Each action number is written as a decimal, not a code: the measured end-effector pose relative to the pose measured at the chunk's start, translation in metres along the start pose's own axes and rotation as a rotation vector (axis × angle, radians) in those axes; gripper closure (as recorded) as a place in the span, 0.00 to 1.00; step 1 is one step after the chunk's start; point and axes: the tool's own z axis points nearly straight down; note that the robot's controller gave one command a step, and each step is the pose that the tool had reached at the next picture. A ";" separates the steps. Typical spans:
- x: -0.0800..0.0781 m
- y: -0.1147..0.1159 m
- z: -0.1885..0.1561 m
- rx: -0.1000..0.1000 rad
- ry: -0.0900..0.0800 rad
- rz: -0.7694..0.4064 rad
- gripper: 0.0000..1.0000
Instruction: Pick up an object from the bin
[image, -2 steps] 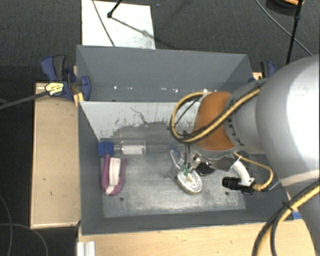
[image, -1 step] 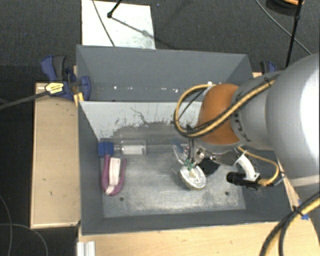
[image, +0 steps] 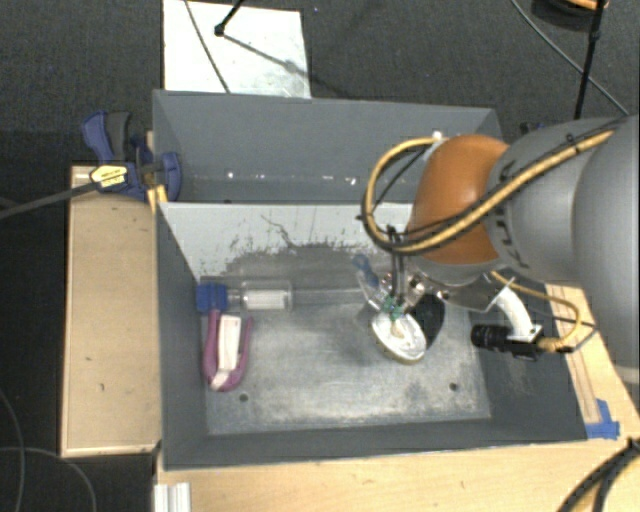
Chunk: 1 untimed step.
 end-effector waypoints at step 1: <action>-0.001 0.001 -0.022 0.002 0.002 -0.009 1.00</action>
Offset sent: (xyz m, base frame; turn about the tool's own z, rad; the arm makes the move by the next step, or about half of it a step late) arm 0.0002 -0.0001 0.0207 0.0000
